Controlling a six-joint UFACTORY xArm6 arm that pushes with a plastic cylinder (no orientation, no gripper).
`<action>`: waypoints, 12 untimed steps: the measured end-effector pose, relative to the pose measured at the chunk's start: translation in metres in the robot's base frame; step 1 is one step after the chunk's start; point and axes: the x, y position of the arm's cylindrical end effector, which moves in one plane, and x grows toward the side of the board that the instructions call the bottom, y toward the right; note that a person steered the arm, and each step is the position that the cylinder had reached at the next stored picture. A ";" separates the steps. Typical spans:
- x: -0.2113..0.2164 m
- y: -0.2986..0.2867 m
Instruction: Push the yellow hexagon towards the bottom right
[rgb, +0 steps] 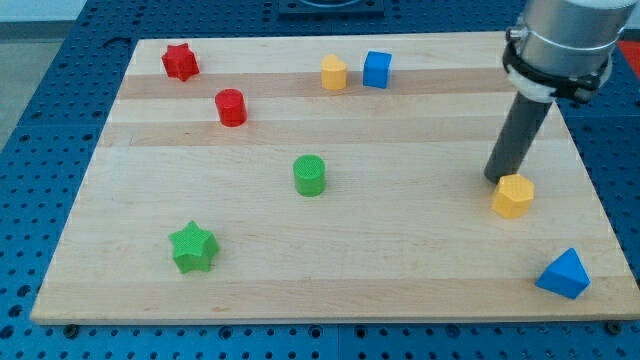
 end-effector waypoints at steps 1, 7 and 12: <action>0.000 -0.015; 0.006 -0.006; 0.031 0.033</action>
